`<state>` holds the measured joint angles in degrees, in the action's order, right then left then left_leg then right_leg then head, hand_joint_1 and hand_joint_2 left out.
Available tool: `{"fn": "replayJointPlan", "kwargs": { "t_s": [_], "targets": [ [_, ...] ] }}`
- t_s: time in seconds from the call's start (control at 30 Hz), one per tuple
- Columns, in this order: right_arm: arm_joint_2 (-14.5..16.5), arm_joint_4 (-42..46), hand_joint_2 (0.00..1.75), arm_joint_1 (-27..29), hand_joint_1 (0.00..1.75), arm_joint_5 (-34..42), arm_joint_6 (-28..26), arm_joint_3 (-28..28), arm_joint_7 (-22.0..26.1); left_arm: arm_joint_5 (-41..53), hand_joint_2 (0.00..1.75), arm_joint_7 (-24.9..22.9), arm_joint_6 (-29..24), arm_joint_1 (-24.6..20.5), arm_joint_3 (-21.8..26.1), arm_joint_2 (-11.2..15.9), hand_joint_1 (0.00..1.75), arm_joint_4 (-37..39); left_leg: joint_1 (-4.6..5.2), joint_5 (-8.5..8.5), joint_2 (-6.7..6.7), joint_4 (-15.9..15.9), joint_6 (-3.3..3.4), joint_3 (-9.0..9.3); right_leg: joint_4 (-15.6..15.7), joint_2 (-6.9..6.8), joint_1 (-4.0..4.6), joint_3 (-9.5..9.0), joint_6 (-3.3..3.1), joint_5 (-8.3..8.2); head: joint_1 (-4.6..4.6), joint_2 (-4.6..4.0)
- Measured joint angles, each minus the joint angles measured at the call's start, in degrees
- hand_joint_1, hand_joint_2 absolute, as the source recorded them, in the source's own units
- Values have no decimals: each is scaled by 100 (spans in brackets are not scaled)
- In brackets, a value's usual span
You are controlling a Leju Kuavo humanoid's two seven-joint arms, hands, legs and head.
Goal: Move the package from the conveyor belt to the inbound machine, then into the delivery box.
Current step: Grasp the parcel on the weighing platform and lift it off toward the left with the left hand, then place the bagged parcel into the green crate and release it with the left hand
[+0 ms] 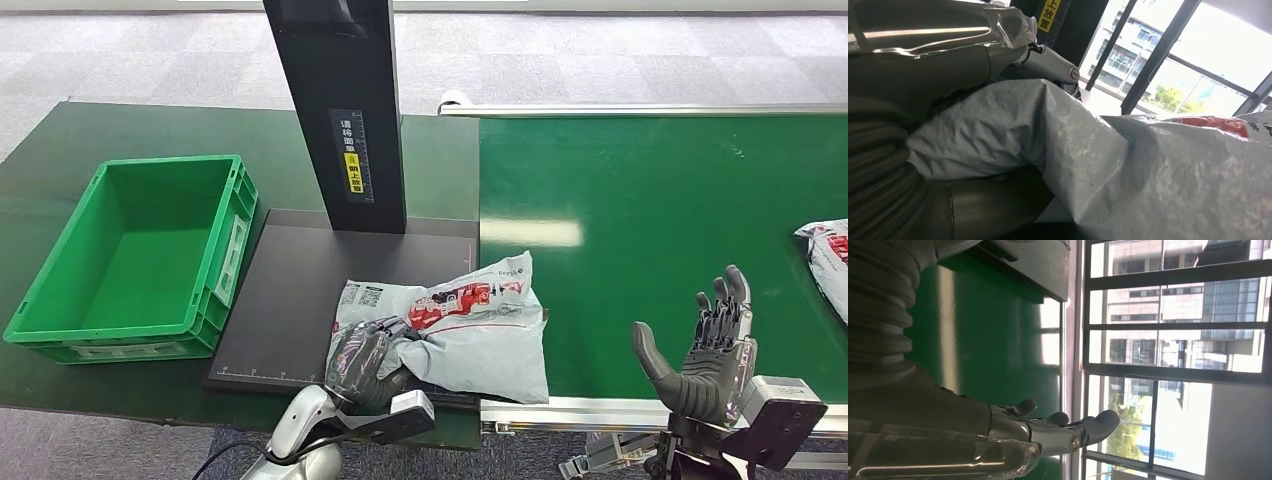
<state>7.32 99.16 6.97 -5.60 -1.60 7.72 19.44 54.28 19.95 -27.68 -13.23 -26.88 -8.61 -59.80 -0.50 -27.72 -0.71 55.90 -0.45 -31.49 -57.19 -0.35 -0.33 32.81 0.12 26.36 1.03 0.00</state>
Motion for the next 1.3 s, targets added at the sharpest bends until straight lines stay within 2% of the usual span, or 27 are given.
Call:
{"fn": "replayJointPlan", "kwargs": {
  "t_s": [0.13,0.27,0.43,0.53,0.77,0.97,1.1,1.2,1.3],
  "targets": [
    [0,0,175,0,0,1,-3,0,-4,-33,175,22,16,52,38,13,175,-144,0,0,0,0,0,-1,0,0,0,1,0,0,0,0],
    [0,-1,175,8,0,22,-37,0,-4,-155,175,216,-286,123,68,100,175,-504,-1,0,-1,0,0,-4,-1,1,1,5,0,0,0,0],
    [-2,-43,175,42,0,94,-87,-4,66,22,175,41,-219,-10,297,453,175,-1614,-2,2,-1,0,-2,-4,-2,1,3,7,0,0,1,0],
    [-2,-85,175,43,0,109,-92,-19,87,67,175,11,-176,-131,416,594,175,-2001,-2,2,0,0,-2,-4,-2,0,3,6,0,0,0,0],
    [-28,-339,175,37,0,289,-77,-184,124,242,175,-76,-733,-742,833,1105,175,-2454,-4,4,0,0,-3,-5,-4,0,5,7,-1,-1,0,0],
    [-168,-684,175,-66,0,481,-107,-376,176,327,175,-140,-1141,-1359,1552,1677,175,-2442,-6,6,-6,-1,-5,-4,-8,3,9,9,-3,-1,-1,0],
    [-215,-863,175,-151,0,507,-148,-497,189,728,175,-90,-1185,-1655,2155,1881,175,-2242,-6,6,-4,-1,-6,-5,-8,3,9,11,-3,-1,-1,0],
    [-233,-935,175,-195,0,518,-168,-558,197,1225,175,-319,-1186,-1886,2508,2018,175,-1830,-6,6,-6,-1,-6,-5,-8,4,9,11,-3,-1,-2,0],
    [-253,-980,175,-237,0,553,-179,-607,197,1673,175,-757,-1185,-2157,2750,2182,175,-1132,-6,7,-11,-1,-7,-4,-8,5,9,12,-4,-1,-2,0]
  ]
}}
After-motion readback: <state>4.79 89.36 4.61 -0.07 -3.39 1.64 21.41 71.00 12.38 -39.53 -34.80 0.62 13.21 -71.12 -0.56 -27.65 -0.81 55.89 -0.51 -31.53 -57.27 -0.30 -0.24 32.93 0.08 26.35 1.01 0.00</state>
